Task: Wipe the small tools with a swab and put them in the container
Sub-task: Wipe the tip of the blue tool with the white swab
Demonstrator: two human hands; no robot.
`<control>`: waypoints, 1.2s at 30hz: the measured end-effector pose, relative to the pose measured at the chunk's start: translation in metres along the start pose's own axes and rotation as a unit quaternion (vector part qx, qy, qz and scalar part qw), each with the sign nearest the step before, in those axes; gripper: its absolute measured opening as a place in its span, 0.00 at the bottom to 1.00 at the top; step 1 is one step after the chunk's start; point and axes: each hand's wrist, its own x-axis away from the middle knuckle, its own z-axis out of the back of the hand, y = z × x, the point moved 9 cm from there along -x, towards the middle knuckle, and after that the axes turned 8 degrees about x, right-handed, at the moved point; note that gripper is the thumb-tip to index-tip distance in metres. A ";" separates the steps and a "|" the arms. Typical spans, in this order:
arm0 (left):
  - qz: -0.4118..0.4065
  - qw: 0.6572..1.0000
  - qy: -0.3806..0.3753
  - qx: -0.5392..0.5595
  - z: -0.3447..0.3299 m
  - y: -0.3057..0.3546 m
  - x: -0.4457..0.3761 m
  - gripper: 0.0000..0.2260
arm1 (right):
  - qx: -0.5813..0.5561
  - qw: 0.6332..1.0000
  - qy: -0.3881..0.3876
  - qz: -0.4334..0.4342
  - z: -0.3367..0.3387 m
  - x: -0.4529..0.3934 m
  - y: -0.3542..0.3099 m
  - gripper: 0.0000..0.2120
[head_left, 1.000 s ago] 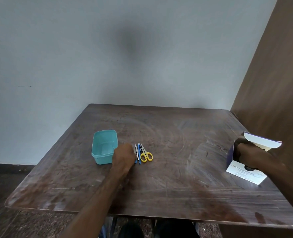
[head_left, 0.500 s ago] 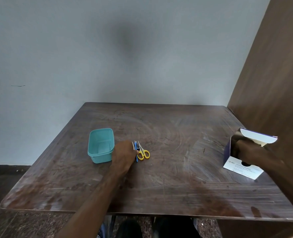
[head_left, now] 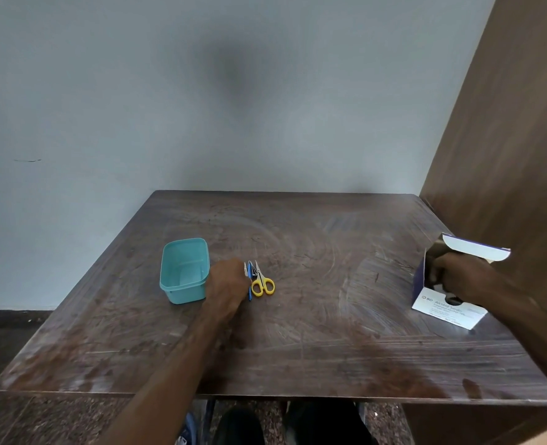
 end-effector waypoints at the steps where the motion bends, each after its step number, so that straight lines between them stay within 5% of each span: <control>1: 0.000 1.000 -0.001 -0.003 0.000 0.000 0.000 0.09 | 0.002 1.000 0.007 0.003 0.003 0.001 -0.002 0.11; 9: -0.001 0.999 0.018 -0.048 0.009 0.005 0.013 0.10 | -0.026 0.999 0.028 0.013 0.006 0.006 0.002 0.24; 18: 0.041 0.999 0.006 0.003 0.014 -0.006 0.016 0.06 | -0.022 0.998 0.050 -0.015 0.016 0.023 0.005 0.16; 23: 0.062 0.996 -0.009 0.060 0.008 -0.010 0.015 0.11 | -0.027 0.999 0.046 -0.010 0.023 0.027 0.002 0.21; 27: 0.052 0.997 -0.004 0.060 0.009 -0.008 0.018 0.06 | -0.040 0.998 0.045 0.007 0.035 0.038 -0.009 0.21; 32: 0.034 0.992 0.072 0.093 0.029 -0.005 0.022 0.09 | -0.124 0.990 0.059 0.032 0.059 0.055 -0.026 0.19; 36: 0.016 0.980 0.057 0.192 0.037 0.005 0.023 0.10 | -0.327 0.941 0.074 0.046 0.070 0.062 -0.039 0.12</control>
